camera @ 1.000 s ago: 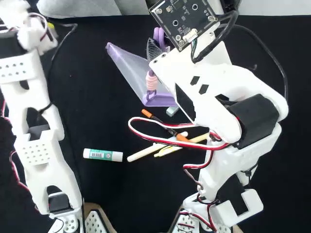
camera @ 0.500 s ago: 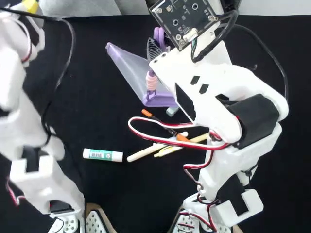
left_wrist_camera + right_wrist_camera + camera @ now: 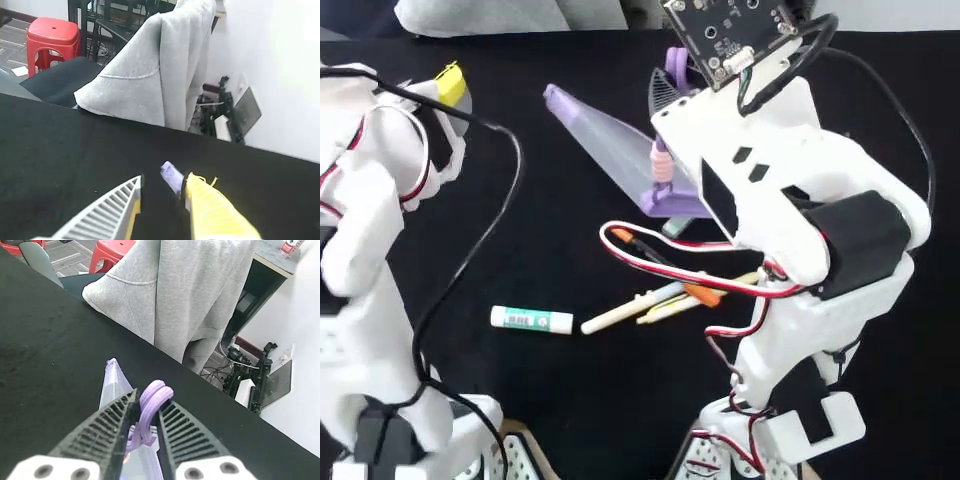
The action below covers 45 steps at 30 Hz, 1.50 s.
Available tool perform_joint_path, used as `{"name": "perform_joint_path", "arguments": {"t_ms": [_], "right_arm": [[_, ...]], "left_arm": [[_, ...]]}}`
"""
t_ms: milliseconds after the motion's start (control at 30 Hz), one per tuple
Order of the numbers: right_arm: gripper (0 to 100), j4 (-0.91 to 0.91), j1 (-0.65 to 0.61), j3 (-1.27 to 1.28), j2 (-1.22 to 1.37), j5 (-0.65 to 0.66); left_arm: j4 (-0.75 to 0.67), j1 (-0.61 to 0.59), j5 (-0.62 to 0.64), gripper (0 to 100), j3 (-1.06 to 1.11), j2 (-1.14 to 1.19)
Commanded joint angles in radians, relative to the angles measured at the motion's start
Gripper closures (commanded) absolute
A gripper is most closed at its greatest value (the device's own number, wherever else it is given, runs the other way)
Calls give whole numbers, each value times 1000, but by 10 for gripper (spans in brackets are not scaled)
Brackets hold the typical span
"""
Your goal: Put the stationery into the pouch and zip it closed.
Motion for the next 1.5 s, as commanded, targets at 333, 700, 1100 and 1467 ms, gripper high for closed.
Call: {"name": "perform_joint_path", "arguments": {"t_ms": [333, 700, 1100, 1467], "right_arm": [[987, 9, 9, -41, 2, -11], [987, 11, 9, -39, 5, -11], [987, 3, -121, -41, 93, -5], [987, 41, -252, -54, 61, 38]], "left_arm": [[-812, 27, -341, 840, 1171, -537], [-968, 248, -571, 839, 1673, -962], [-968, 252, -1074, 840, 1807, -974], [-895, 289, -1132, 841, 1830, -974]]}}
